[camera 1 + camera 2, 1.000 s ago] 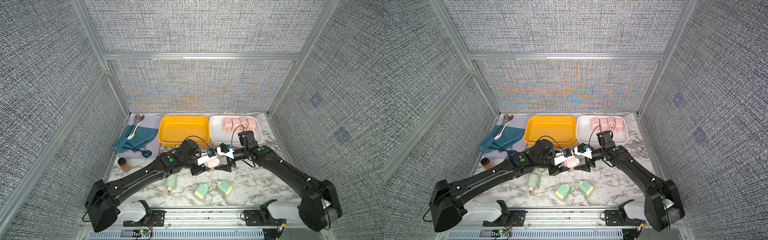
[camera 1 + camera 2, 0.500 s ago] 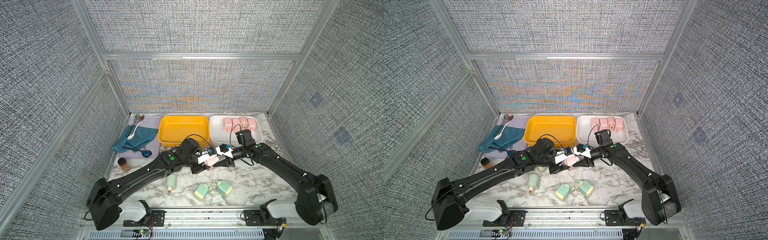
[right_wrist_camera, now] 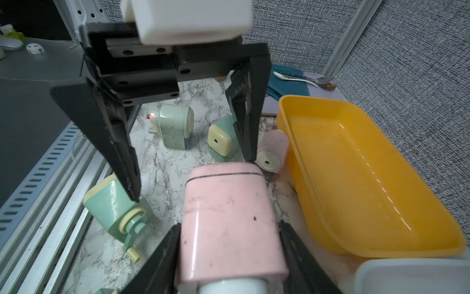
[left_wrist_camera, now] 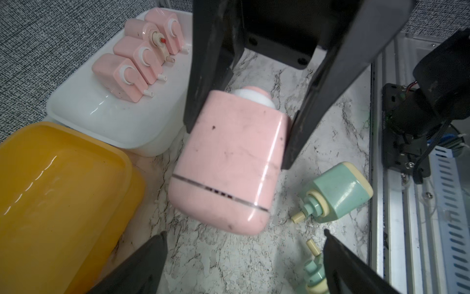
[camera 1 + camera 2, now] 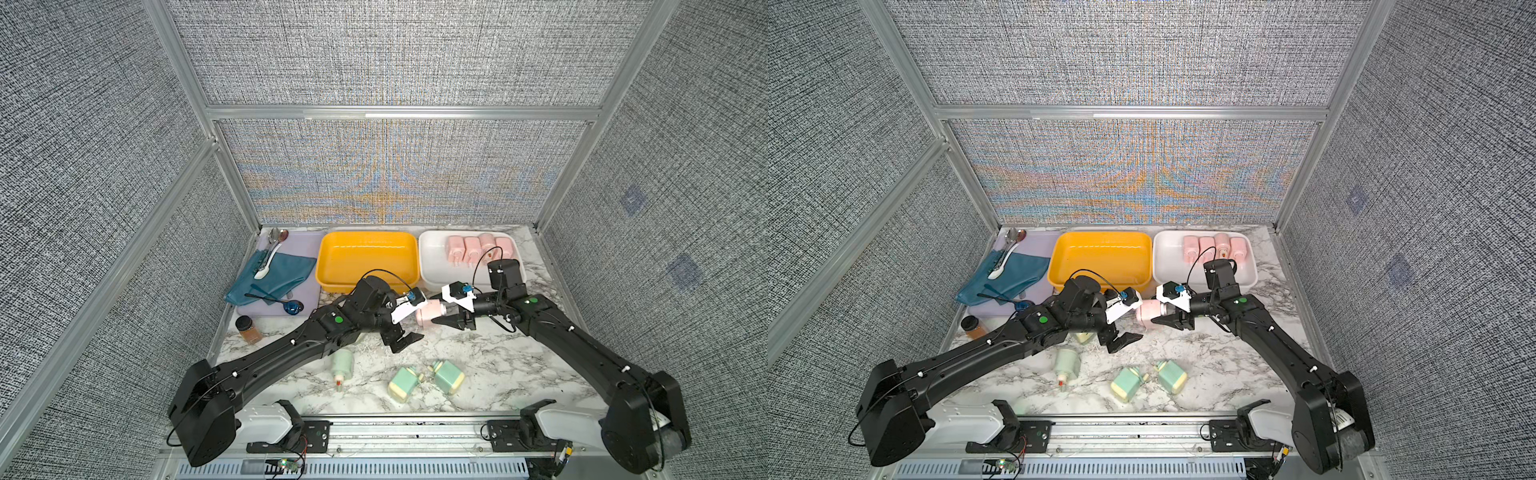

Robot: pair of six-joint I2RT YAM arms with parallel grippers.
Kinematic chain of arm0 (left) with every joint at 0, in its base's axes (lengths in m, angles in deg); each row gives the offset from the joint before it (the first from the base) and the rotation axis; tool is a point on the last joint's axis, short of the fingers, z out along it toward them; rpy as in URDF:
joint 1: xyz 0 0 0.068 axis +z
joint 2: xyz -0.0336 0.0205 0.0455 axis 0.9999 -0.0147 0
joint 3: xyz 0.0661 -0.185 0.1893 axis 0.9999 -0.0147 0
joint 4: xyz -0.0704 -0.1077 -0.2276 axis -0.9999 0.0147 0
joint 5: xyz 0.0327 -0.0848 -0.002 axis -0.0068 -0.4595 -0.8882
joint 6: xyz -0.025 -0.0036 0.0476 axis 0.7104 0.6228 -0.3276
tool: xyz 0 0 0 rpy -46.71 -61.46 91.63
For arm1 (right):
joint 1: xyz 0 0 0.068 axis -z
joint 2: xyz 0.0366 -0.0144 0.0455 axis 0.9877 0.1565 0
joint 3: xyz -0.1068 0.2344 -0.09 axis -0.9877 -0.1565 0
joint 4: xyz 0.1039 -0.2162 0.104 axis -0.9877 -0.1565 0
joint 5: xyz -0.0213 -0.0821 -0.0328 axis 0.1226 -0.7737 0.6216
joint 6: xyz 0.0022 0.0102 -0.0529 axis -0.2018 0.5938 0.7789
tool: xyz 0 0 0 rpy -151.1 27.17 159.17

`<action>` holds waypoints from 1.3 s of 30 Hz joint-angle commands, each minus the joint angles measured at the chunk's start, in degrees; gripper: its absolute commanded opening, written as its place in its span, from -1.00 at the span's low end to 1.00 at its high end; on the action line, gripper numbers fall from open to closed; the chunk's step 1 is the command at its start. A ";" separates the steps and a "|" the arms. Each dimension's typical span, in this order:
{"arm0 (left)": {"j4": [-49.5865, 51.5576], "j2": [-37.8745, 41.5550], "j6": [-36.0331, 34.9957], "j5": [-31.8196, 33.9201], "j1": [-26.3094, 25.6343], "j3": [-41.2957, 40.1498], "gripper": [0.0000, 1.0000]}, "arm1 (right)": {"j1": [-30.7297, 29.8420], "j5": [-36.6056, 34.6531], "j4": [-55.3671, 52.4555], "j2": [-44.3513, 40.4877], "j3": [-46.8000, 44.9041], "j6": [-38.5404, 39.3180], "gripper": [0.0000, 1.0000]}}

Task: Place the pencil sharpeners by color into the storage box
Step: Pick up the pencil sharpener from the center of the board, then place the pencil sharpener in the storage box.

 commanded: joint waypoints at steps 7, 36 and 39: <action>-12.06 4.18 7.48 3.11 2.48 -5.98 0.98 | 0.04 -15.36 20.83 -1.03 -4.48 -18.00 -1.00; -8.71 -15.53 32.81 33.65 4.83 8.07 0.99 | -5.05 -68.23 51.26 25.30 6.59 -58.58 -1.00; -9.39 -18.08 34.68 32.14 5.47 10.32 0.99 | -5.83 -71.28 52.69 27.98 8.61 -58.28 -1.00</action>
